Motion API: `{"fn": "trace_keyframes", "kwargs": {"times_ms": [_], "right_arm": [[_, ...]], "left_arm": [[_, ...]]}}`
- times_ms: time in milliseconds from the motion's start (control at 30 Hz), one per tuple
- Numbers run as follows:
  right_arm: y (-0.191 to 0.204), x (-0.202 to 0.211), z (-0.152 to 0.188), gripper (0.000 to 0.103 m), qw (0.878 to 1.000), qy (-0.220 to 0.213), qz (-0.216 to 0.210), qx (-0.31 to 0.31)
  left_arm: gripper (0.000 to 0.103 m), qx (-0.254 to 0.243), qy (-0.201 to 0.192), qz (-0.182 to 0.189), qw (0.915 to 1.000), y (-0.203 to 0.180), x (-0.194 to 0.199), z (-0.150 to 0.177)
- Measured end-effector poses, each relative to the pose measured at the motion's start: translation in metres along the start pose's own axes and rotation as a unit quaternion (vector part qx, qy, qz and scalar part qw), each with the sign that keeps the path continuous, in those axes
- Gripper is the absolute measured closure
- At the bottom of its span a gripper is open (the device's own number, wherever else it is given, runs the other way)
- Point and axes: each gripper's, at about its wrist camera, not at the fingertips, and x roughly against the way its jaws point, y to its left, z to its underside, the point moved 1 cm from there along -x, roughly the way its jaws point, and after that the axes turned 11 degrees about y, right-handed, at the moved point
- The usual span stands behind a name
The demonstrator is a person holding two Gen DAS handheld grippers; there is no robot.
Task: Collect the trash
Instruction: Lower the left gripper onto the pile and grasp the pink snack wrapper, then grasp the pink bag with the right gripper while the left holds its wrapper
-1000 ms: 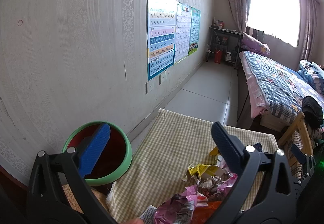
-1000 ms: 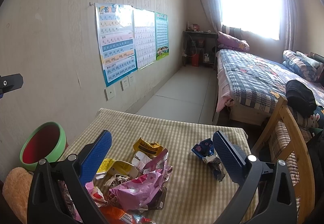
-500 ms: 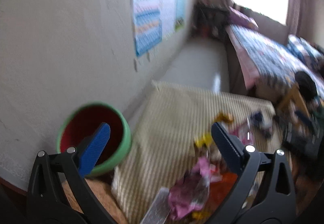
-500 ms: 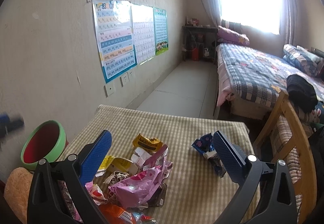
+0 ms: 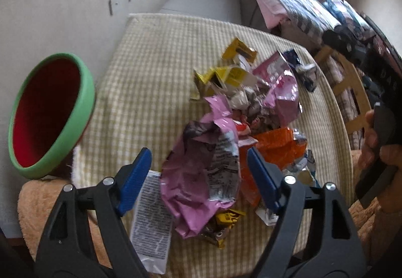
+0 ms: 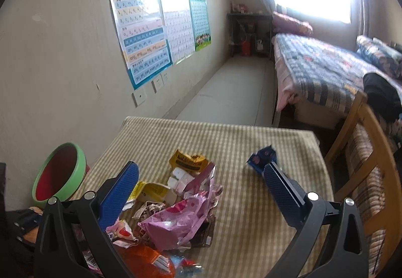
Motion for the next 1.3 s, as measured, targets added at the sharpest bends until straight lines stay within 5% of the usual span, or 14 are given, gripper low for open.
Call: {"fn": "trace_keyframes", "kwargs": {"times_ms": [200, 333, 633, 867, 1133, 1300], "right_arm": [[-0.001, -0.004, 0.002, 0.007, 1.0, 0.011, -0.005, -0.005], [-0.006, -0.01, 0.002, 0.007, 0.999, 0.03, -0.014, -0.02], [-0.029, -0.032, 0.009, 0.007, 0.982, 0.116, -0.101, -0.109], [-0.026, -0.047, 0.019, 0.029, 0.962, 0.186, -0.149, -0.133], [-0.023, -0.058, 0.027, 0.051, 0.953, 0.217, -0.17, -0.129], [-0.024, -0.053, 0.026, 0.1, 0.954, 0.205, -0.179, -0.127]], "left_arm": [[0.041, -0.017, 0.02, 0.0, 0.9997, -0.011, -0.024, -0.002], [0.082, -0.018, 0.014, 0.009, 0.9997, -0.01, -0.019, -0.003], [0.082, -0.01, -0.028, 0.003, 0.9996, -0.006, 0.008, -0.008], [0.082, 0.002, -0.055, 0.005, 0.9985, -0.001, 0.022, -0.011], [0.082, 0.003, -0.074, -0.003, 0.9973, 0.0, 0.031, -0.012], [0.082, -0.002, -0.08, -0.009, 0.9968, -0.003, 0.033, -0.012]]}}
